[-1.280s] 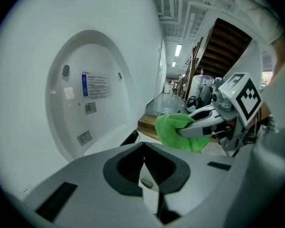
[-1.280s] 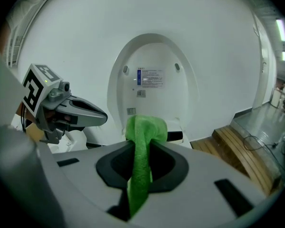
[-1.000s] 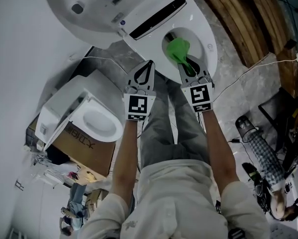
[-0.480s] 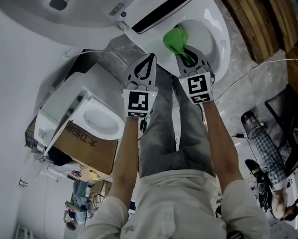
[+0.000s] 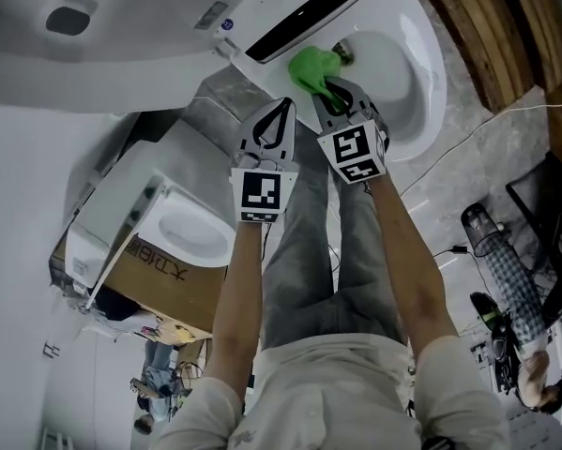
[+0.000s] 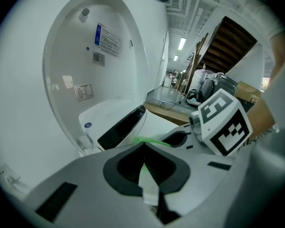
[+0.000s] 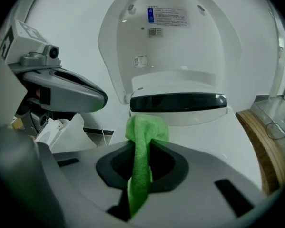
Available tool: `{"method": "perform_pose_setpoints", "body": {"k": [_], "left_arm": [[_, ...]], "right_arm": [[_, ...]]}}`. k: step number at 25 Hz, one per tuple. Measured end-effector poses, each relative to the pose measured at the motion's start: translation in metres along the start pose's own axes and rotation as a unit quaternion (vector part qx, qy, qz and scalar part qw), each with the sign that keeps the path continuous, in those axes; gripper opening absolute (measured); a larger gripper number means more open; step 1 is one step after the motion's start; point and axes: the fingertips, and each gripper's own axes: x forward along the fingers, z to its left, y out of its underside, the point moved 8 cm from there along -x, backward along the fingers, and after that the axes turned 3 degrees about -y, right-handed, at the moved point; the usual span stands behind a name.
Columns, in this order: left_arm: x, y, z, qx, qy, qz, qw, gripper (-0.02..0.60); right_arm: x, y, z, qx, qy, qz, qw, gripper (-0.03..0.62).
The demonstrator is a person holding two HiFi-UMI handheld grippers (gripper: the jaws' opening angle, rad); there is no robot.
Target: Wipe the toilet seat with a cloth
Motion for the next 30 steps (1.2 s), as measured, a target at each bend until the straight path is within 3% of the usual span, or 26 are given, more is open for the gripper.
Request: {"method": "perform_pose_setpoints", "body": {"k": [21,30], "left_arm": [[0.013,0.019,0.026,-0.007,-0.007,0.017,0.9998,0.012],[0.02,0.013,0.024,-0.006,0.003,0.016,0.9998,0.012]], "right_arm": [[0.053,0.005,0.012,-0.012,-0.042,0.03,0.999,0.044],[0.054,0.003,0.004,-0.007,-0.03,0.031,0.999,0.044]]}}
